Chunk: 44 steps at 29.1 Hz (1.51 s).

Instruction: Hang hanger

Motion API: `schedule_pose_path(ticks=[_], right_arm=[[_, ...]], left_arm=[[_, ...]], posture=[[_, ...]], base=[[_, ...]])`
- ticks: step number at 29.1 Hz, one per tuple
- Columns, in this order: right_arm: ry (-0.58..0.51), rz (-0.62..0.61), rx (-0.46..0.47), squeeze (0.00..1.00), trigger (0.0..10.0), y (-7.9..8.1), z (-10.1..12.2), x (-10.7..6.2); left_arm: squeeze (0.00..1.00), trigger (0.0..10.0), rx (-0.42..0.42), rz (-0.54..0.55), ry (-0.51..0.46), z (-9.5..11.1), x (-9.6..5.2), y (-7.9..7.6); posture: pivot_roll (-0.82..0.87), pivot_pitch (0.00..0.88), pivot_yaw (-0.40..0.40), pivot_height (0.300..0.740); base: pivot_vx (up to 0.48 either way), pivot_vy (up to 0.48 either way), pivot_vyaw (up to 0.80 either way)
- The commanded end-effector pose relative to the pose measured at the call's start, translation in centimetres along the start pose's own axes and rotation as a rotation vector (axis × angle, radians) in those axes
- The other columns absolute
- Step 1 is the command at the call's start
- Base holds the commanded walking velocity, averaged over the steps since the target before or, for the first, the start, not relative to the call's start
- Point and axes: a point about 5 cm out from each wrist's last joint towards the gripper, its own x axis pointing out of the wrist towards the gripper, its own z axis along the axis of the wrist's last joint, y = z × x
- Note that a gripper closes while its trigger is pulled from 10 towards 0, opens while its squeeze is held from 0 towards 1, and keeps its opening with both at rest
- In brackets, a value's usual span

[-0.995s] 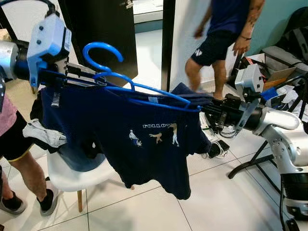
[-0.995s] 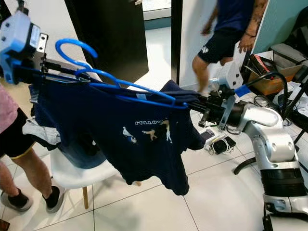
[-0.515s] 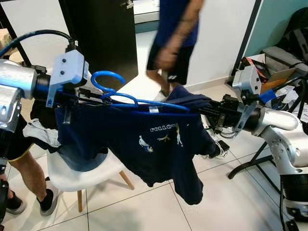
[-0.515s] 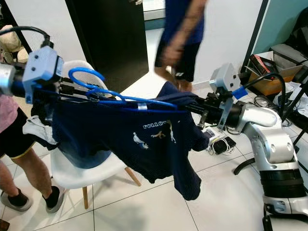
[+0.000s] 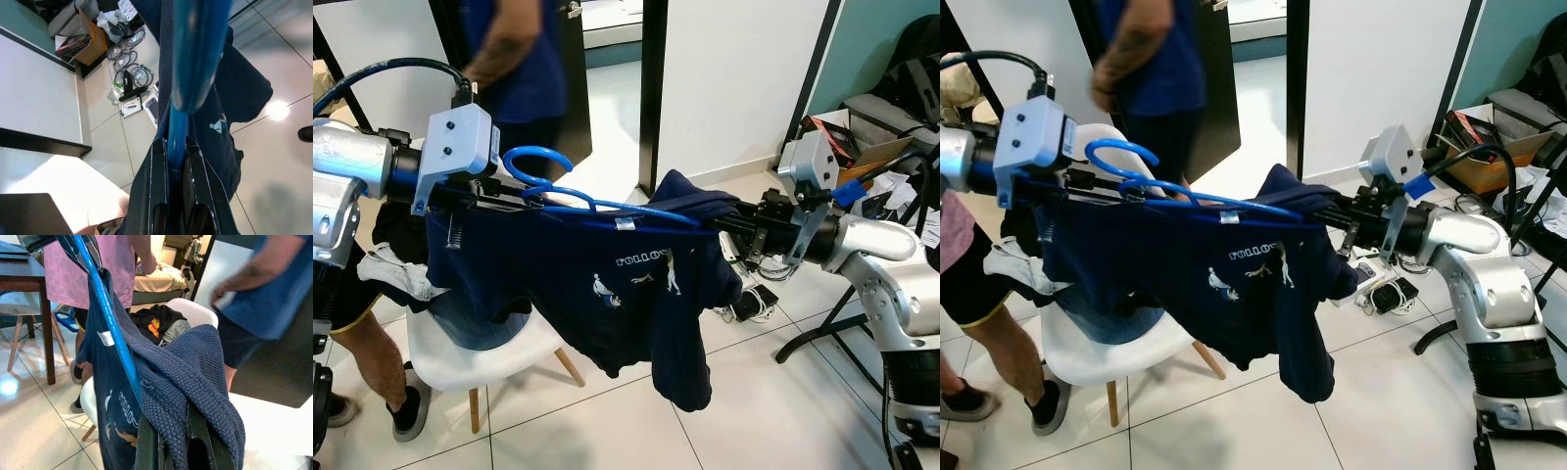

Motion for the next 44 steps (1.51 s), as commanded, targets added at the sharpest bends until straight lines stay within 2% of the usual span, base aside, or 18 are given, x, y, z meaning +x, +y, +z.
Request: schedule_pose_path(ticks=[1, 3, 5, 8, 11, 13, 16, 28, 30, 31, 35, 38, 44], right_arm=[[-0.008, -0.004, -0.026, 0.00, 0.0, -0.3, 0.7, 0.0], [0.008, -0.021, -0.027, 0.00, 0.0, -0.6, 0.5, -0.2], [0.008, -0.021, -0.027, 0.00, 0.0, -0.6, 0.5, -0.2], [0.097, -0.011, -0.006, 0.00, 0.0, -0.6, -0.8, -0.3], [0.147, 0.007, 0.015, 0.00, 0.0, -0.3, -1.7, -0.4], [0.162, 0.011, 0.024, 0.00, 0.0, -0.2, -1.9, -0.3], [0.189, 0.020, 0.063, 0.00, 0.0, -0.1, -2.5, -0.2], [0.204, 0.029, 0.093, 0.00, 0.0, 0.3, -3.3, 0.3], [0.194, 0.023, 0.099, 0.00, 0.0, 0.3, -3.3, 0.5], [0.152, 0.009, 0.103, 0.00, 0.0, 0.2, -2.9, 0.9], [0.051, -0.015, 0.110, 0.00, 0.0, -0.1, -1.8, 1.4], [0.015, -0.031, 0.126, 0.00, 0.0, -0.4, -1.3, 1.2], [0.117, -0.023, 0.140, 0.00, 0.0, 0.0, -3.1, 1.0]], left_arm=[[0.00, 10.0, 0.023, 0.037, 0.037, 0.1, -0.7, 0.6], [0.00, 10.0, 0.037, 0.074, 0.065, 0.2, -1.6, 1.2], [0.00, 10.0, 0.037, 0.074, 0.065, 0.2, -1.6, 1.2], [0.00, 10.0, 0.071, 0.136, 0.072, 1.1, -3.4, 2.5], [0.00, 10.0, 0.087, 0.148, 0.050, 1.9, -3.8, 2.8], [0.00, 10.0, 0.089, 0.145, 0.035, 2.2, -3.7, 2.9], [0.00, 10.0, 0.087, 0.105, -0.047, 3.3, -3.1, 2.5], [0.00, 10.0, 0.067, 0.031, -0.150, 4.4, -2.1, 1.9], [0.00, 10.0, 0.051, 0.007, -0.185, 4.8, -1.9, 1.7], [0.00, 10.0, 0.040, -0.026, -0.198, 4.8, -1.6, 1.4], [0.00, 10.0, 0.029, -0.070, -0.178, 4.3, -0.9, 0.8], [0.00, 10.0, 0.014, -0.074, -0.187, 4.3, -0.9, 0.6], [0.00, 10.0, -0.011, -0.043, -0.278, 5.2, -1.1, 0.9]], posture=[[0.02, 0.015, 0.026, 0.740], [0.02, 0.012, 0.025, 0.740], [0.02, 0.012, 0.025, 0.740], [0.02, 0.011, 0.022, 0.740], [0.02, 0.013, 0.019, 0.740], [0.02, 0.013, 0.019, 0.740], [0.02, 0.016, 0.017, 0.740], [0.01, 0.015, 0.016, 0.740], [0.01, 0.017, 0.016, 0.740], [0.01, 0.016, 0.018, 0.740], [0.01, 0.016, 0.019, 0.740], [0.01, 0.016, 0.020, 0.740], [0.01, 0.017, 0.019, 0.740]], base=[[0.000, 0.000, 0.00], [0.000, 0.000, 0.00], [0.000, 0.000, 0.00], [0.000, 0.000, 0.00], [0.000, 0.000, 0.00], [0.000, 0.000, 0.00], [0.000, 0.000, 0.00], [0.000, 0.000, 0.00], [0.000, 0.000, 0.00], [0.000, 0.000, 0.00], [0.000, 0.000, 0.00], [0.000, 0.000, 0.00], [0.000, 0.000, 0.00]])
